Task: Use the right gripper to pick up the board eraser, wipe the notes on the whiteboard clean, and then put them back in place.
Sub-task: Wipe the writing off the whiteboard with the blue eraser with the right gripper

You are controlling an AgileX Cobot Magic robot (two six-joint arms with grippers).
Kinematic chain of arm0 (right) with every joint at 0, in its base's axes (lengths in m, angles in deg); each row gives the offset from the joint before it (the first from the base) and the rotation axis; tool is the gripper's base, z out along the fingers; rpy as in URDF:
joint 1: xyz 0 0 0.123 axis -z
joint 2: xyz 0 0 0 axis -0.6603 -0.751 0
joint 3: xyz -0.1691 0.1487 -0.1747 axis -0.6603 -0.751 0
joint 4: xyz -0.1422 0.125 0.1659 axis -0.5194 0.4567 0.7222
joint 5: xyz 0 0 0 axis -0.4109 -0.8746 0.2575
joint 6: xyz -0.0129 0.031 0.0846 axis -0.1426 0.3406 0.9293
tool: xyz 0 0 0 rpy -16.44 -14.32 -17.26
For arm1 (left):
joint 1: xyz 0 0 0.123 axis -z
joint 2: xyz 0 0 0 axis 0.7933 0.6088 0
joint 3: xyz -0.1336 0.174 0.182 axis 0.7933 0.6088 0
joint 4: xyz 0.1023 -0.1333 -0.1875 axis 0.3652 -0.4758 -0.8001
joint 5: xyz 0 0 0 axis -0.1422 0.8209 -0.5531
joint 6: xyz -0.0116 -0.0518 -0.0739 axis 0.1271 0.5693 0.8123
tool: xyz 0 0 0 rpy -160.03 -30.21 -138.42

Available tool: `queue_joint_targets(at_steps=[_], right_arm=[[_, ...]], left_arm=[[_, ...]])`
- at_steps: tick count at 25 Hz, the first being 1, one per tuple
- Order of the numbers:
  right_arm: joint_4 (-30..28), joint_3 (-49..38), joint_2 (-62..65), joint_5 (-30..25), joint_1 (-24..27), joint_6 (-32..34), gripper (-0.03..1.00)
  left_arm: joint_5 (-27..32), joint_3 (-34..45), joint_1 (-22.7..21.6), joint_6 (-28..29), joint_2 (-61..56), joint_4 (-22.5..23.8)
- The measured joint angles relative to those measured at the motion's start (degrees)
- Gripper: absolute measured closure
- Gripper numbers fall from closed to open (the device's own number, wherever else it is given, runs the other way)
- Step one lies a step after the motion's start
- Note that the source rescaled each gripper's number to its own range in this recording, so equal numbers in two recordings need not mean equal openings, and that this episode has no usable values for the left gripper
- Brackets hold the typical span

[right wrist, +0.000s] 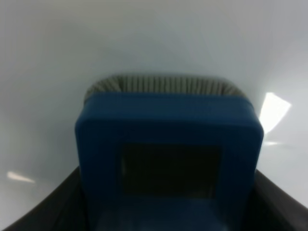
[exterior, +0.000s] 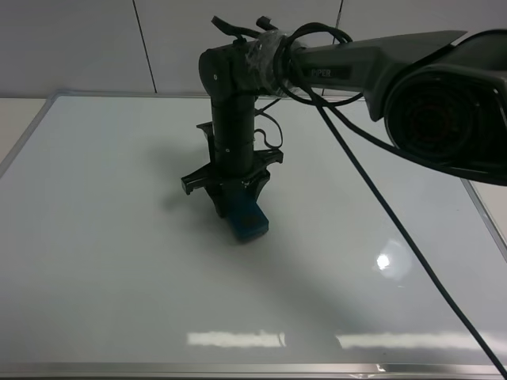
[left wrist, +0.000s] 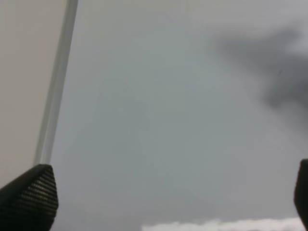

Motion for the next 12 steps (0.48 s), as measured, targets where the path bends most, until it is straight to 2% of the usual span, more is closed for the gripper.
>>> queue_joint_targets(at_steps=[7,12], right_arm=[[-0.7,0.0,0.3,-0.5,7.3,1.9,0.96],[-3.6,-0.1,0.3,-0.5,8.5,2.3,0.96]], left_arm=[[0.0,0.0,0.0,0.0,0.0,0.0],[0.0,0.0,0.0,0.0,0.0,0.0]])
